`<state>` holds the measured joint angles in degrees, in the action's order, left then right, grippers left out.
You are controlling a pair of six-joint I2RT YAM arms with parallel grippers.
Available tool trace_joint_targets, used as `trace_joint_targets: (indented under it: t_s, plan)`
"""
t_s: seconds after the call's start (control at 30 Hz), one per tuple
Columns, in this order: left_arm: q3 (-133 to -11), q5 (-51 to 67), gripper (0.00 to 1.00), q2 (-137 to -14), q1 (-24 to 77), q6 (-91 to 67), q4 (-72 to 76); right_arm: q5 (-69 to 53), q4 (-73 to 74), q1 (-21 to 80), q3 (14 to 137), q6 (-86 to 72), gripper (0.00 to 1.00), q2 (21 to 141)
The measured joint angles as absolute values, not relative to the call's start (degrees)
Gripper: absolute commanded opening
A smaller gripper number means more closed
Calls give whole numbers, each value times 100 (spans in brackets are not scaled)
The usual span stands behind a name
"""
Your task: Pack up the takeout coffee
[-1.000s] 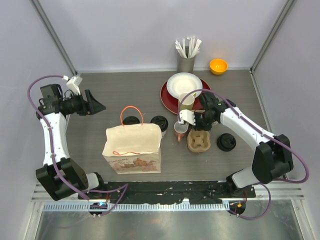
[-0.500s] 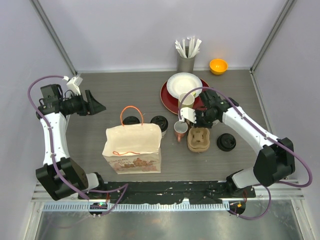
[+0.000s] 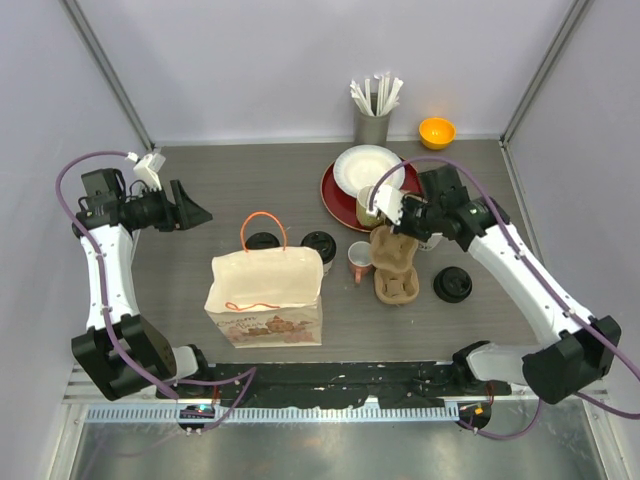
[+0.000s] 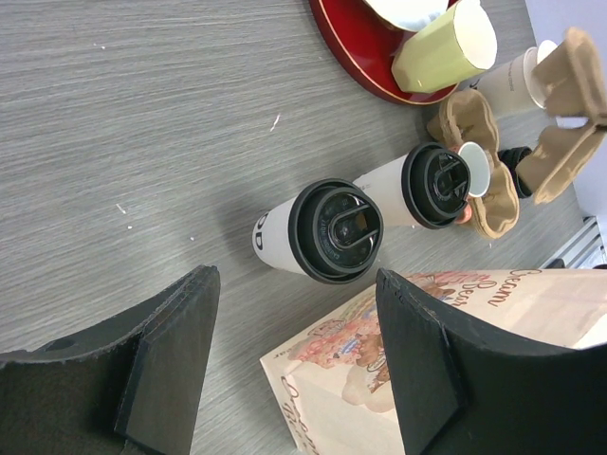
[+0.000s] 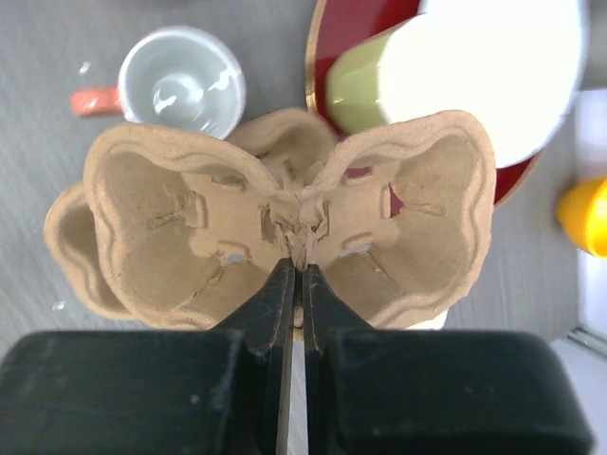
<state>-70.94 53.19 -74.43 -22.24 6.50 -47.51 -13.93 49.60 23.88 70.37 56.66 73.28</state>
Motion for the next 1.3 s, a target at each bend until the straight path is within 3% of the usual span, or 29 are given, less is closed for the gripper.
trace_joint_targets:
  t_s: [0.3,0.47,0.6,0.8,1.1,1.3]
  plan:
    - [-7330,5408,71,-7395,-2224,676,-4998,-325,4215,2515,8401,2460,1,6794]
    - [-8077,5804,77,-7352,-2189,1269,-5787,473,4075,3610,9312,1267,1,6772]
    - [-8989,5859,80,-7334,-1835,2239,-6807,716,4023,4272,9476,816,1,6792]
    - [-9946,5767,80,-7338,-873,3557,-7367,1002,4027,4311,9472,554,1,6989]
    - [-9312,4635,78,-7430,548,4303,-7596,991,4034,4338,9397,541,1,7052]
    - [-8980,4160,75,-7432,808,4595,-7703,945,4034,4340,9395,561,1,7052]
